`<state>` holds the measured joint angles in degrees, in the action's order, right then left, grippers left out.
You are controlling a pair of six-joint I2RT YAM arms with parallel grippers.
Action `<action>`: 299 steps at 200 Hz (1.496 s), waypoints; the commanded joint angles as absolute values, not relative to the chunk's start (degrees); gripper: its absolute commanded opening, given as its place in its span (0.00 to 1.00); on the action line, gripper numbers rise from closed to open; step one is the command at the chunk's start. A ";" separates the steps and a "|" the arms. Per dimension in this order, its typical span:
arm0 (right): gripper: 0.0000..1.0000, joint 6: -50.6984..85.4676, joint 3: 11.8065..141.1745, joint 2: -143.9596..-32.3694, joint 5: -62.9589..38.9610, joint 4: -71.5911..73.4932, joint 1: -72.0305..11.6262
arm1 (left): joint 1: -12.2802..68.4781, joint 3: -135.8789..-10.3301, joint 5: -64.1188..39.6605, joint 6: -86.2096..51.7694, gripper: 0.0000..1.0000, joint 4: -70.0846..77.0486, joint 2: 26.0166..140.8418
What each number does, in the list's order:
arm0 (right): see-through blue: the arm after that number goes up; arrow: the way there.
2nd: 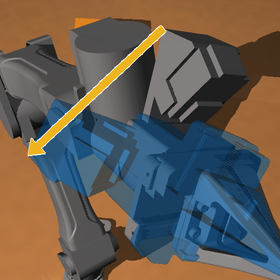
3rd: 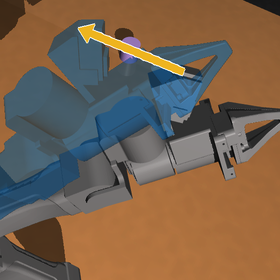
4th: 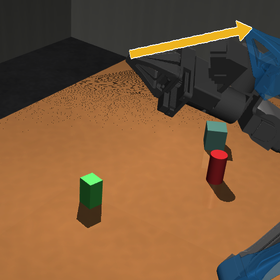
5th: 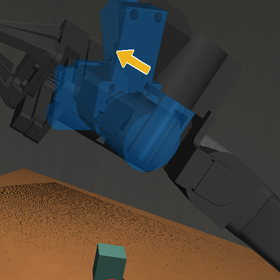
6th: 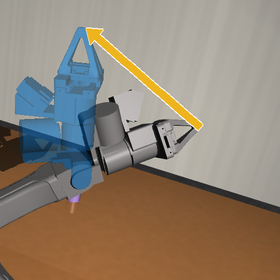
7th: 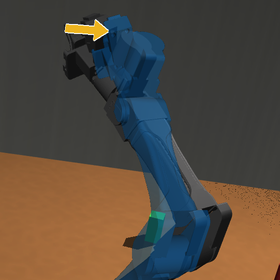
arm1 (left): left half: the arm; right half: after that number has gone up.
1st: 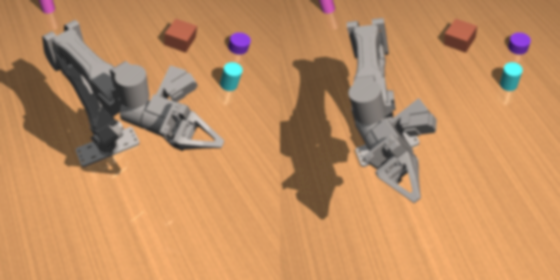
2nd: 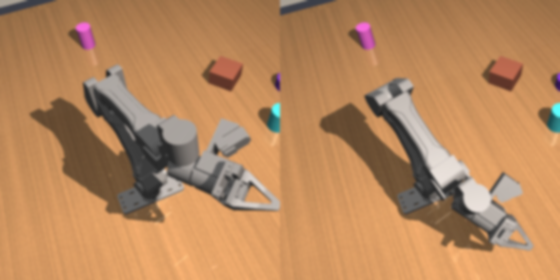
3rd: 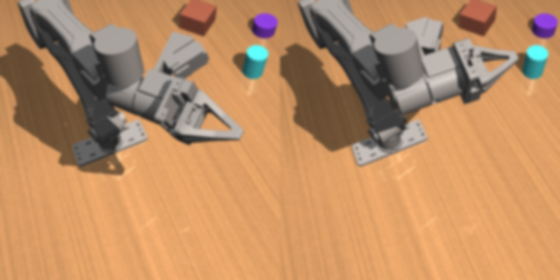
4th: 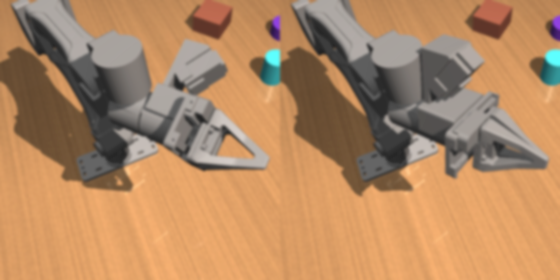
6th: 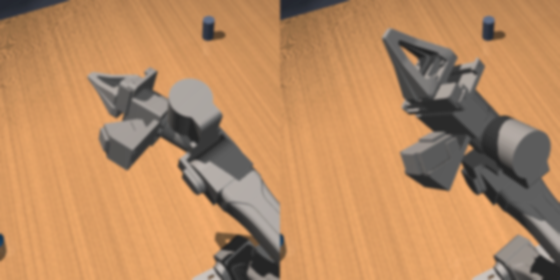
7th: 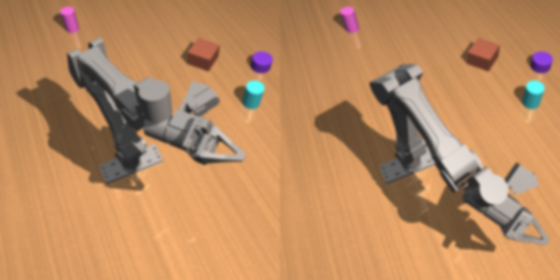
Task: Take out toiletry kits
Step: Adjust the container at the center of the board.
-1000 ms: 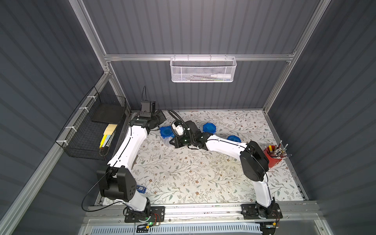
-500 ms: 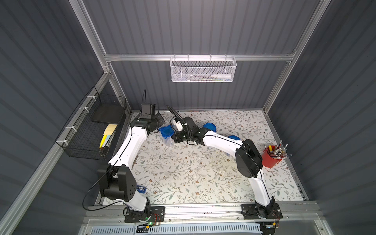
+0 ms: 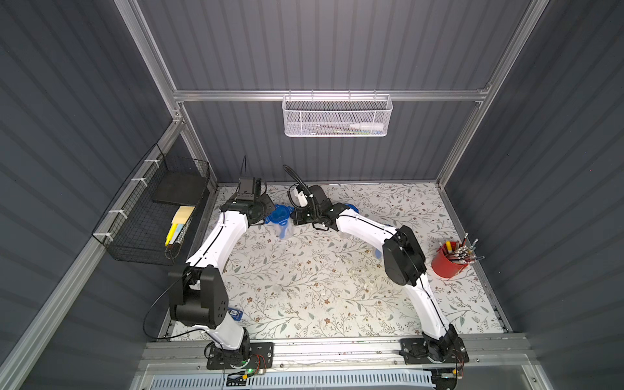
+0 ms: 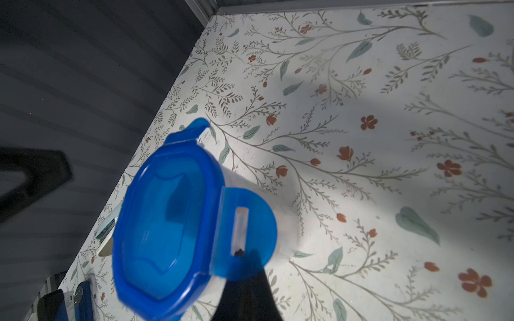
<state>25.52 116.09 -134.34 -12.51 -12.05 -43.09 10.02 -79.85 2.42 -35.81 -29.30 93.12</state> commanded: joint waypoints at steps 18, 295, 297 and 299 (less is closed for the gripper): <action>0.00 25.25 122.07 -137.06 -12.11 -12.04 -42.64 | 9.75 -78.76 0.36 -35.85 0.00 -27.06 95.13; 0.45 45.01 102.40 -130.24 -29.79 13.34 -38.36 | 12.39 -79.96 -8.53 -36.34 0.00 -20.49 102.26; 0.45 45.42 102.33 -130.43 -29.95 13.75 -38.37 | 12.39 -79.51 -8.53 -36.35 0.00 -20.55 102.23; 0.46 45.85 102.11 -130.54 -30.12 14.20 -38.40 | 12.39 -79.34 -8.46 -36.31 0.00 -20.56 102.11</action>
<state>38.50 103.50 -128.38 -23.92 6.76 -38.04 12.34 -81.25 -9.63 -36.91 -17.96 101.91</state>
